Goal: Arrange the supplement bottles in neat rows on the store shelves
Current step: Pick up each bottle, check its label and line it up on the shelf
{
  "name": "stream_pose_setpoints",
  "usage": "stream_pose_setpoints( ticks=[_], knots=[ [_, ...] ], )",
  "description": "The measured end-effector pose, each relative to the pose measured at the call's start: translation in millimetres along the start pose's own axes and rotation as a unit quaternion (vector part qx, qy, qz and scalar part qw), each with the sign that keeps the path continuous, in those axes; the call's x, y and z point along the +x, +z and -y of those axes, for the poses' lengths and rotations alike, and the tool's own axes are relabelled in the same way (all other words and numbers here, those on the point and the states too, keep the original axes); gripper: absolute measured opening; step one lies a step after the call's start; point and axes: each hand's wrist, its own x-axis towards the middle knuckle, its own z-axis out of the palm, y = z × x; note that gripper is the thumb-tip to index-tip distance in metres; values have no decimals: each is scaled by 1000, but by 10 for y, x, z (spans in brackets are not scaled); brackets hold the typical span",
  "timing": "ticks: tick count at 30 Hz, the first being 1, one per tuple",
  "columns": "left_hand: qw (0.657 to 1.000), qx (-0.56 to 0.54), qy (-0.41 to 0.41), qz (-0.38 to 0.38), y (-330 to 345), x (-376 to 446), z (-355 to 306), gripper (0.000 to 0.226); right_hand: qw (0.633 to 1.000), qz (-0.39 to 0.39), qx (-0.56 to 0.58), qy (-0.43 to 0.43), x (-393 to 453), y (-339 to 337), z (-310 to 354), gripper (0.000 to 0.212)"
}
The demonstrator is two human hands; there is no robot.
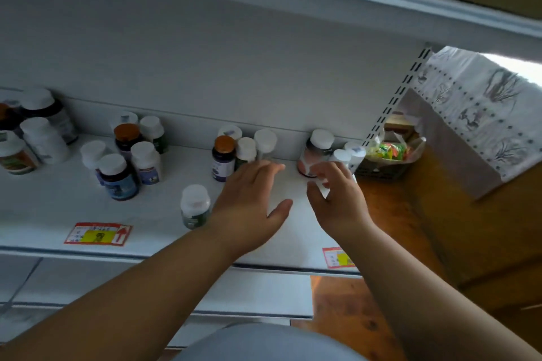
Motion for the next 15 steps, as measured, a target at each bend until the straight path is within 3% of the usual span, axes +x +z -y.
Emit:
stream_pose_setpoints(
  ticks=[6,9,12,15],
  knots=[
    [999,2,-49,11,555,220,-411,57,984,107,-137,21,590,-256,-678,58],
    [996,-5,-86,-1,724,270,-547,55,967,166,-193,6,717,-154,-820,47],
    [993,-9,-116,12,839,257,-619,53,972,107,-210,-8,713,-76,-888,32],
    [988,-8,-145,45,916,270,-638,53,974,56,-218,-28,772,-84,-946,39]
  ],
)
